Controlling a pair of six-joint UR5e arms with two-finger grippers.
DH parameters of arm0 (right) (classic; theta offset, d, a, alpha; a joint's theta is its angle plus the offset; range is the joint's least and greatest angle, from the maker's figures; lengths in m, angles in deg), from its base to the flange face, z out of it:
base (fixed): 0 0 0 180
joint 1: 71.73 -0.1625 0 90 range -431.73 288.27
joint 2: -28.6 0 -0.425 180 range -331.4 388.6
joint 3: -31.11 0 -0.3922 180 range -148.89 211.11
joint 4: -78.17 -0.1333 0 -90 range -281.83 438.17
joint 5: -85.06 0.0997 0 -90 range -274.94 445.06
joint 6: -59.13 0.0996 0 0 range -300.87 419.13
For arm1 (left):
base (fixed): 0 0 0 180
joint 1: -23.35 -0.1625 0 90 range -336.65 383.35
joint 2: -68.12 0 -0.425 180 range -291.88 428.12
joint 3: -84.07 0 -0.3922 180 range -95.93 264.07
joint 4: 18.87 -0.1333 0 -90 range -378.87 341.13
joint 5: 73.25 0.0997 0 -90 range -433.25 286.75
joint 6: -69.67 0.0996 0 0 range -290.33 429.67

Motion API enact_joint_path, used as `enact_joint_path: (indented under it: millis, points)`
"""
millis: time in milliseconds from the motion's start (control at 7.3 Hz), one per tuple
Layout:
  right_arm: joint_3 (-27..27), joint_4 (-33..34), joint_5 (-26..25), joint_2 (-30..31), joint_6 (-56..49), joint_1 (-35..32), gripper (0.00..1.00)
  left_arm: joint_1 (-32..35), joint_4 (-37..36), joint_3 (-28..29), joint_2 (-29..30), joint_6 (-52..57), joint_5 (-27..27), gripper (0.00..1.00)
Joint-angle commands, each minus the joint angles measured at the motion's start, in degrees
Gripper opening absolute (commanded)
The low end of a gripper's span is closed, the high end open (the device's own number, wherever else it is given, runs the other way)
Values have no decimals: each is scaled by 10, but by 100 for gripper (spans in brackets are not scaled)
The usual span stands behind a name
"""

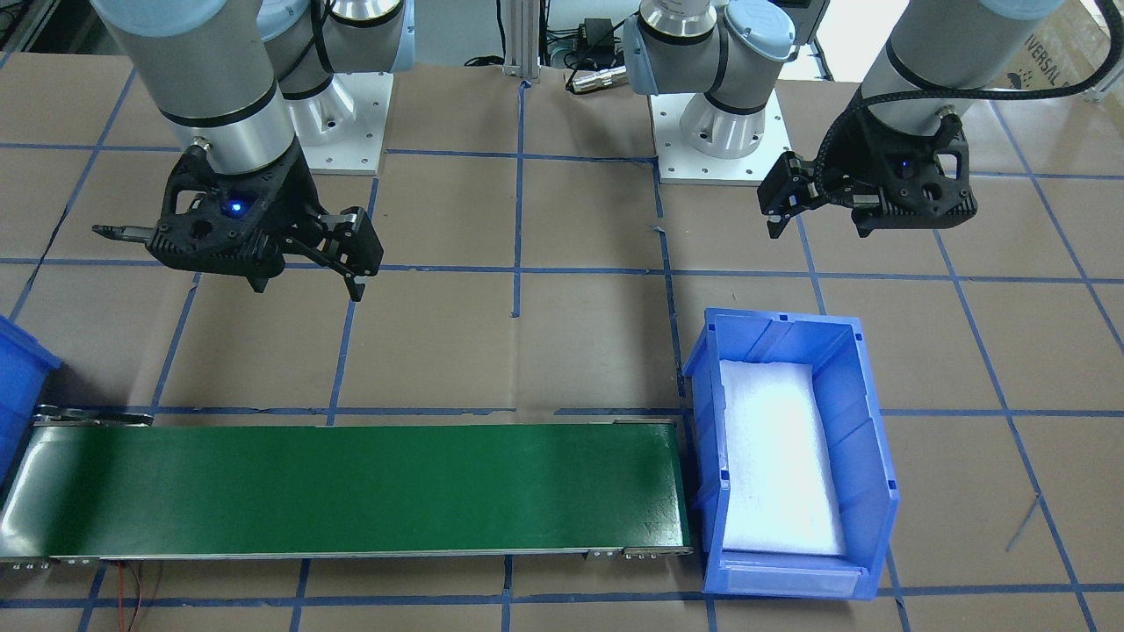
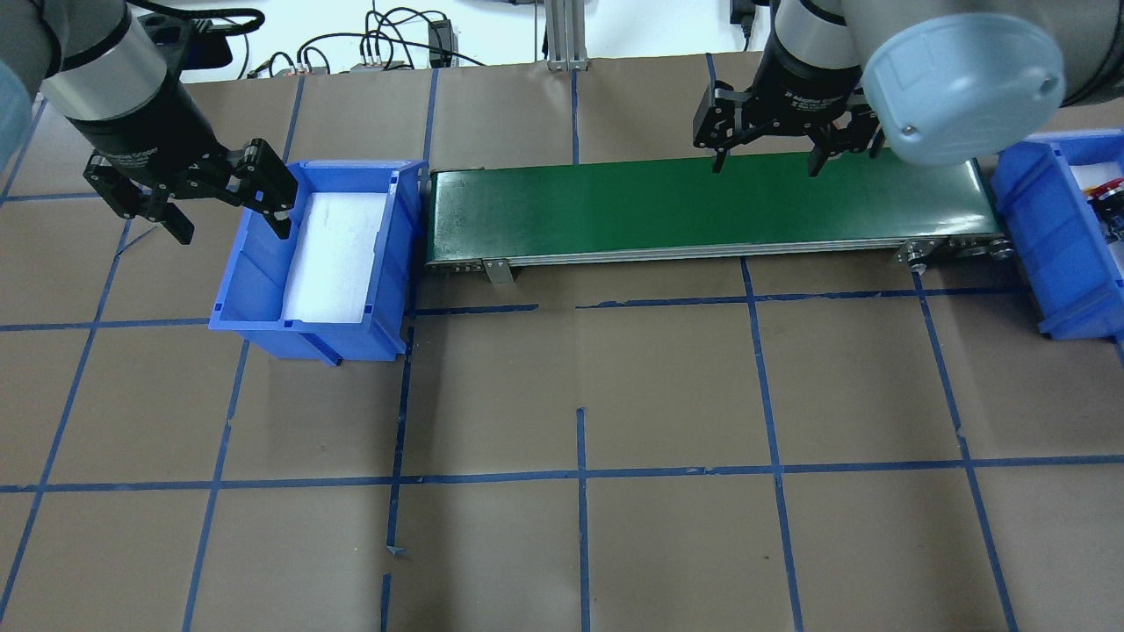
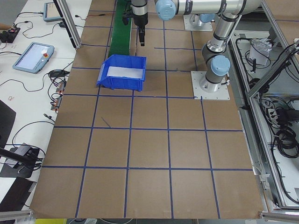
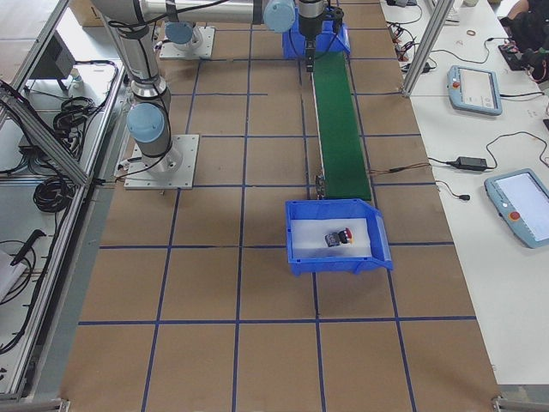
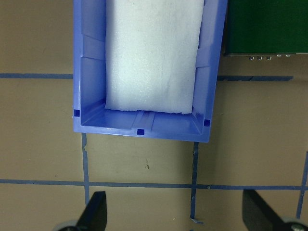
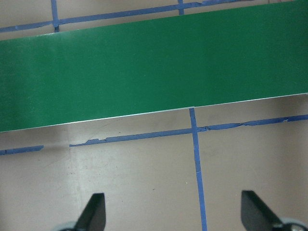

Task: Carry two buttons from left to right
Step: 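Open the right gripper and raise it back over the belt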

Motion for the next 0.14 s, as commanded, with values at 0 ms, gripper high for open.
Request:
enact_joint_path:
  millis: [0]
  points:
    - [1,5,5,-5,8,-6,100,0,5,2,1,-1,1,100]
